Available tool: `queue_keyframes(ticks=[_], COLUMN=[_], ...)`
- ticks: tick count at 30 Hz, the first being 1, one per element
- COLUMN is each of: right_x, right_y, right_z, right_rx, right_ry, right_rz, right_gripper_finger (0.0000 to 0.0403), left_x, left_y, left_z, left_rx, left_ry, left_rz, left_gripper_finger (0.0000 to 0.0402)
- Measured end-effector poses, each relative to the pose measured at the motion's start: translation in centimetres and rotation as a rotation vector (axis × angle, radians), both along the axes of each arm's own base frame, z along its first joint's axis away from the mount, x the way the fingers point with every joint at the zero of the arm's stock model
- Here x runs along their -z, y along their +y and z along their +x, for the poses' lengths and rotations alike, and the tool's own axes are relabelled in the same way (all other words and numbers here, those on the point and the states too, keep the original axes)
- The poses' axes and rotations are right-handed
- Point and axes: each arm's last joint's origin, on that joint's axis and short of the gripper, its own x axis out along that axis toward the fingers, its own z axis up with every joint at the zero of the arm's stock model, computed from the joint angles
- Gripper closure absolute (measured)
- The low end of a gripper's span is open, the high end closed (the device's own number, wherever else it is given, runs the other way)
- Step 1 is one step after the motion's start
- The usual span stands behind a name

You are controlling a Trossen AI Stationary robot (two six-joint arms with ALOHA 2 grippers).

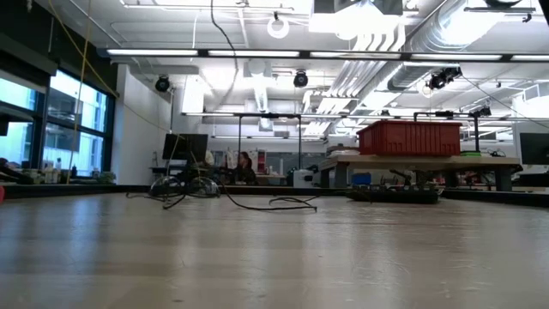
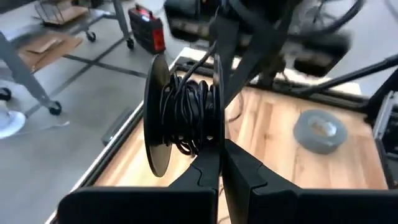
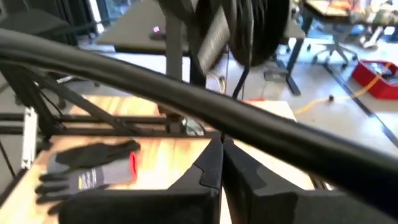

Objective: Coil cords
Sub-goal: Coil the black wire on the black spool

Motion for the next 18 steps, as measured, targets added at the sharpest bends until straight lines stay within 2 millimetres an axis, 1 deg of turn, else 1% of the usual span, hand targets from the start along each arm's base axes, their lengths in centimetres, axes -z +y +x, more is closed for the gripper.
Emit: queue_keyframes(ticks=[3, 7, 11, 15, 18], right_x=[0.3, 0.2, -0.2, -0.5, -0.8], right_y=[0.0, 0.1, 1.0, 2.0, 2.4], right_z=[-0.1, 0.0, 0.3, 0.6, 0.7], right_rx=[0.022, 0.024, -0.012, -0.030, -0.037], right_ry=[0.029, 0.020, -0.027, -0.072, -0.099], right_rz=[-0.004, 0.000, 0.041, 0.035, 0.045], right_gripper_finger=[0.0402, 0.0403, 0.0403, 0.0403, 0.0403], left_x=[-0.6, -1.3, -2.0, -2.6, -2.8], left_y=[-0.1, -0.4, -0.3, -0.3, -0.3], left_z=[0.3, 0.6, 0.8, 1.6, 2.2], left_rx=[0.040, 0.118, 0.094, 0.088, 0.084], left_ry=[-0.072, -0.152, -0.226, -0.298, -0.328], left_rz=[-0.018, -0.057, -0.045, -0.008, -0.022], left_gripper_finger=[0.0401, 0.0401, 0.0401, 0.0401, 0.0401])
